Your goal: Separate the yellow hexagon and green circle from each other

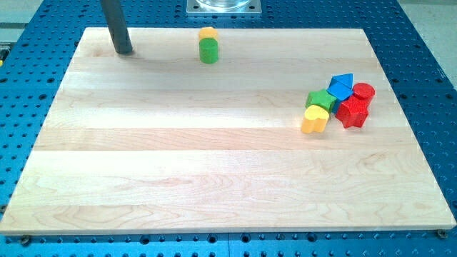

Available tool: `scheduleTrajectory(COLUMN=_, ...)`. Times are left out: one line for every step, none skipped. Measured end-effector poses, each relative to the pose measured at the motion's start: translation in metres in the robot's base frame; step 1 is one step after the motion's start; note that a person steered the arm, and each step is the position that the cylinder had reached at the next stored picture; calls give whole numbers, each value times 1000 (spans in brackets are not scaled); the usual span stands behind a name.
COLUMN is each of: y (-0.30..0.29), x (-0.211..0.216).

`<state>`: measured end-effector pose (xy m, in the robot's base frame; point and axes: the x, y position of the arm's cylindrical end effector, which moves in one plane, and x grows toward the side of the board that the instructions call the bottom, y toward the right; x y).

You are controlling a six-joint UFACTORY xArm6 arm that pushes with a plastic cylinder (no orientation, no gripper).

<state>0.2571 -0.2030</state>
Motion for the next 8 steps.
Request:
scheduleTrajectory(y=0, x=0)
scheduleTrajectory(y=0, x=3)
scheduleTrajectory(y=0, x=5)
scheduleTrajectory(y=9, x=10)
scheduleTrajectory(y=14, x=20)
scheduleTrajectory(y=-2, x=1)
scheduleTrajectory(y=5, x=-40)
scheduleTrajectory(y=102, x=-44)
